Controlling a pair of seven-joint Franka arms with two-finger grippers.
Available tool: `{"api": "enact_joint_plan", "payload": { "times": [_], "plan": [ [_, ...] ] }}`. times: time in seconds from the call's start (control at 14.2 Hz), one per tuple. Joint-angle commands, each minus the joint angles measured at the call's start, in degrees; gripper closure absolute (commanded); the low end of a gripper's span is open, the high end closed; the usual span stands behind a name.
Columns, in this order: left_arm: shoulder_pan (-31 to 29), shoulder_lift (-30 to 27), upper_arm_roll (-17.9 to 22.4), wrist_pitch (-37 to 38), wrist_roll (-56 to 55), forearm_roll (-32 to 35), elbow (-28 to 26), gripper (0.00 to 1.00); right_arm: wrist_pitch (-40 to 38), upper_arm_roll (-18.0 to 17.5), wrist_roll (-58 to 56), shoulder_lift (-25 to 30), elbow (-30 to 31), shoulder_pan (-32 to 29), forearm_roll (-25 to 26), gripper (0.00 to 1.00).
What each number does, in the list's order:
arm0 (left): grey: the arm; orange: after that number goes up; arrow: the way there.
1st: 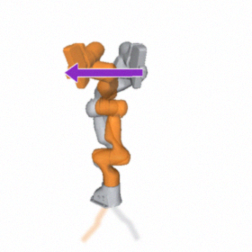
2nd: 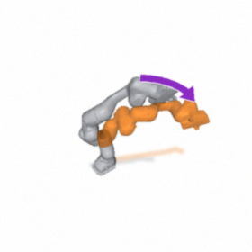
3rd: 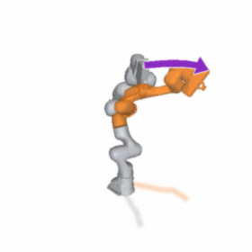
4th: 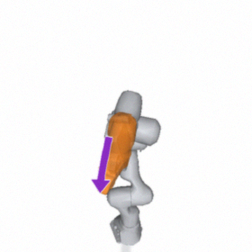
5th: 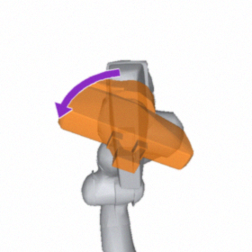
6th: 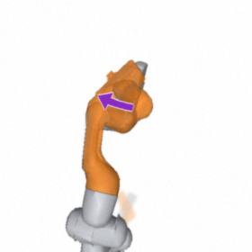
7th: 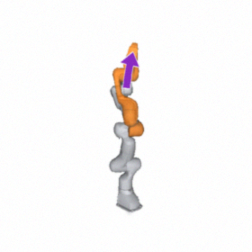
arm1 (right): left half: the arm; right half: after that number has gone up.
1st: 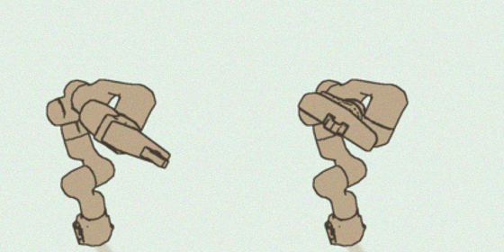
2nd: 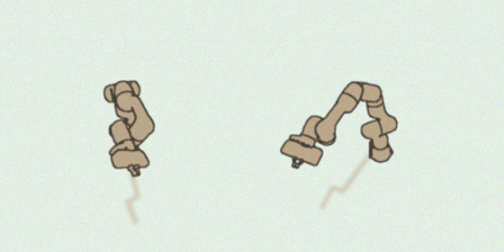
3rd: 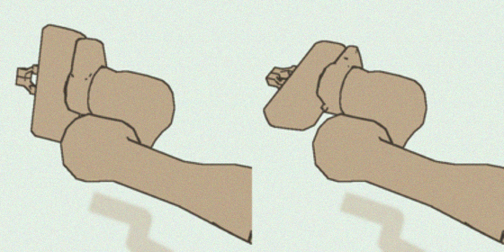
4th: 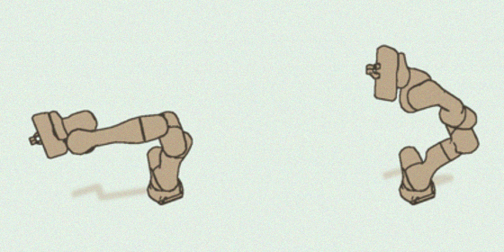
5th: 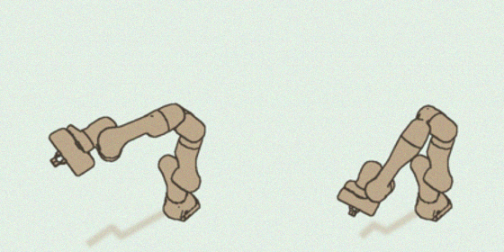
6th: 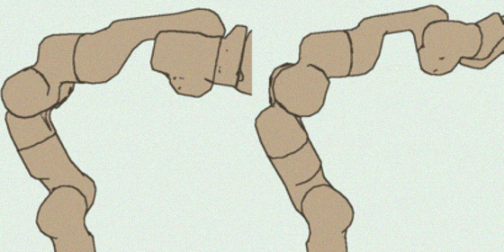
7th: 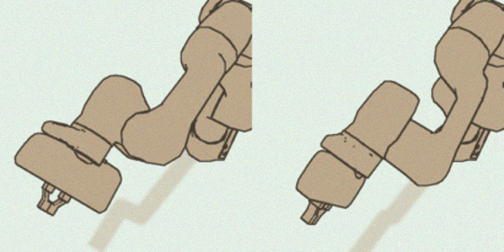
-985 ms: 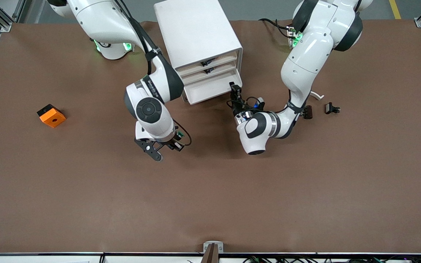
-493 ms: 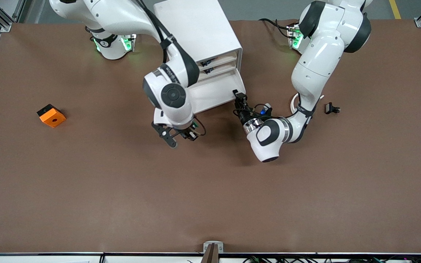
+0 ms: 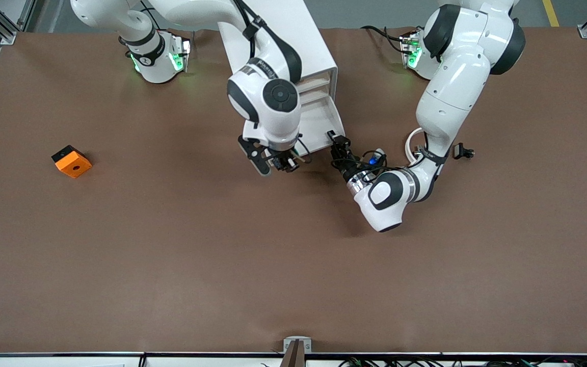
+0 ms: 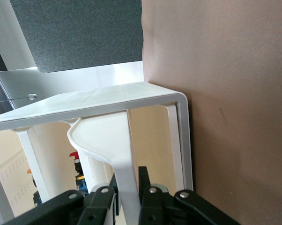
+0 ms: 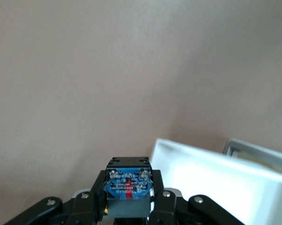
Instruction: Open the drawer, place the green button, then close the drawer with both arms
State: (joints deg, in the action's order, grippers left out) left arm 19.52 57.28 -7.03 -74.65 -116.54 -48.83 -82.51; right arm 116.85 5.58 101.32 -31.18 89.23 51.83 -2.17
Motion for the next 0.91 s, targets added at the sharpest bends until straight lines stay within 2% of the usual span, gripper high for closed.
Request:
{"api": "enact_joint_plan", "payload": {
  "times": [0.0,0.49,0.84],
  "plan": [
    [0.3,0.5,0.2,0.2,0.4,-1.4,0.9,0.00,-0.4,0.4,5.6,0.7,0.1,3.4,2.3,1.00],
    [-0.2,-0.2,0.4,-1.0,2.2,-0.7,3.6,0.00,-0.8,0.1,9.7,0.2,0.9,6.3,3.2,1.00],
    [-3.0,-1.0,0.4,-1.0,13.3,2.9,8.1,0.00,-0.5,0.0,9.9,-0.6,1.0,7.8,2.6,1.00]
  ]
}}
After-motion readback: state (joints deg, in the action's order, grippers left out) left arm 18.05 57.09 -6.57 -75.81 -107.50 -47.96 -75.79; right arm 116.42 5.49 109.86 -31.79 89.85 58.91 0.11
